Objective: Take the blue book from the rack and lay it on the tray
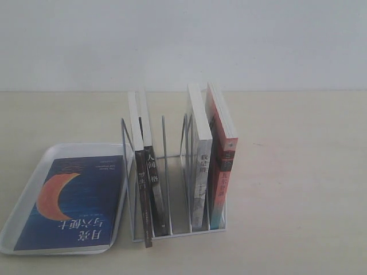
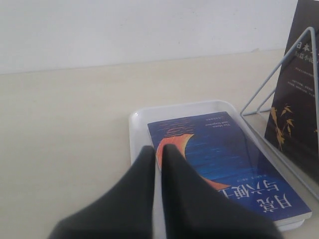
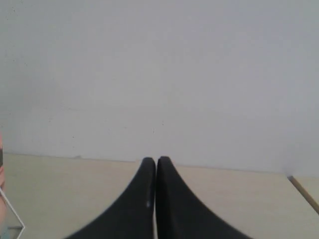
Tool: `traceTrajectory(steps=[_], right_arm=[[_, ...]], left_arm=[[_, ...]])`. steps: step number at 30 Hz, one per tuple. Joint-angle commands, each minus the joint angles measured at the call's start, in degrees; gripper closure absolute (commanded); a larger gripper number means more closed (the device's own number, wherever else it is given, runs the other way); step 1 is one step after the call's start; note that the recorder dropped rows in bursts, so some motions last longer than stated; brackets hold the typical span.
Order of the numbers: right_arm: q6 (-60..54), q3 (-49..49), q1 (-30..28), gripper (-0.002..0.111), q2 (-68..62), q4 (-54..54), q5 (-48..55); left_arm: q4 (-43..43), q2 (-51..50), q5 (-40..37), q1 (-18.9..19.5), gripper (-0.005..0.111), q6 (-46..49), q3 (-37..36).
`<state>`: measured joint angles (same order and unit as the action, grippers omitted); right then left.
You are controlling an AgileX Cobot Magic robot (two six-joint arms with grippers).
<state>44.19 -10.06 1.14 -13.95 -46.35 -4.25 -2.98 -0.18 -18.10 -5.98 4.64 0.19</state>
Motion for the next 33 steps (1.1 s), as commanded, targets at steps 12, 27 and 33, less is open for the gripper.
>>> traceTrajectory(steps=[12, 27, 33], right_arm=[[-41.2, 8.2, 2.2, 0.108, 0.1, 43.8, 3.5], [-46.2, 10.1, -1.8, 0.108, 13.9, 47.2, 20.6], [-46.2, 10.1, -2.5, 0.108, 13.9, 47.2, 23.6]], left_arm=[[0.0, 0.2, 0.1, 0.2, 0.102, -0.4, -0.2], [0.0, 0.2, 0.1, 0.2, 0.102, -0.4, -0.2], [0.0, 0.2, 0.1, 0.2, 0.102, -0.4, -0.2]])
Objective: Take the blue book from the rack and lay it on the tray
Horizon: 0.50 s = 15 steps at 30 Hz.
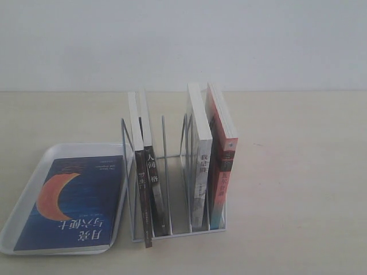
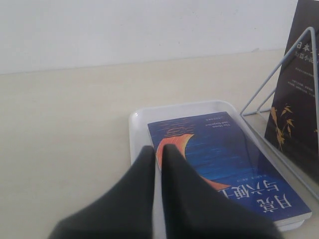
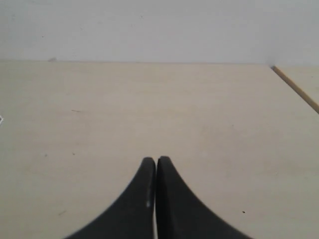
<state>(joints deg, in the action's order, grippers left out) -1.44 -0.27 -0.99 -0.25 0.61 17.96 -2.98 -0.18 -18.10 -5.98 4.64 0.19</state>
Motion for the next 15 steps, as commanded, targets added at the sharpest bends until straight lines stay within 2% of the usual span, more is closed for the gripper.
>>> traceTrajectory(steps=[1, 15], right_arm=[[-0.6, 0.3, -0.3, 0.108, 0.3, 0.2, 1.4], [-0.5, 0.3, -0.3, 0.108, 0.3, 0.2, 2.0]], left_arm=[[0.0, 0.2, 0.1, 0.2, 0.102, -0.4, -0.2], [0.0, 0.2, 0.1, 0.2, 0.102, -0.4, -0.2]])
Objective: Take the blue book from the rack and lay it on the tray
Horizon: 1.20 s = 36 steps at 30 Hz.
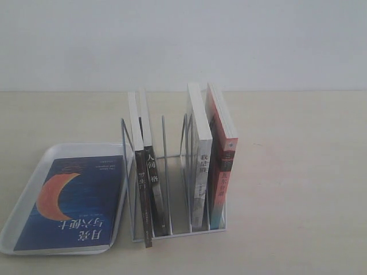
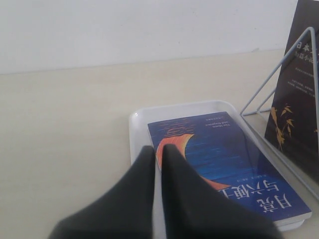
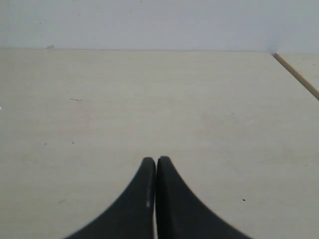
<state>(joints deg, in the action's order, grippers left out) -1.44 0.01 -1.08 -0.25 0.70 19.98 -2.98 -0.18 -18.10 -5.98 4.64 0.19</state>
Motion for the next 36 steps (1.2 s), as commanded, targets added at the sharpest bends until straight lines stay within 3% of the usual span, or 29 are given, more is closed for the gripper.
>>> traceTrajectory(steps=[1, 36], right_arm=[[-0.5, 0.0, 0.1, 0.108, 0.3, 0.1, -0.1], [-0.1, 0.0, 1.6, 0.108, 0.3, 0.1, -0.1]], left_arm=[[0.0, 0.2, 0.1, 0.2, 0.102, -0.4, -0.2], [0.0, 0.2, 0.1, 0.2, 0.102, -0.4, -0.2]])
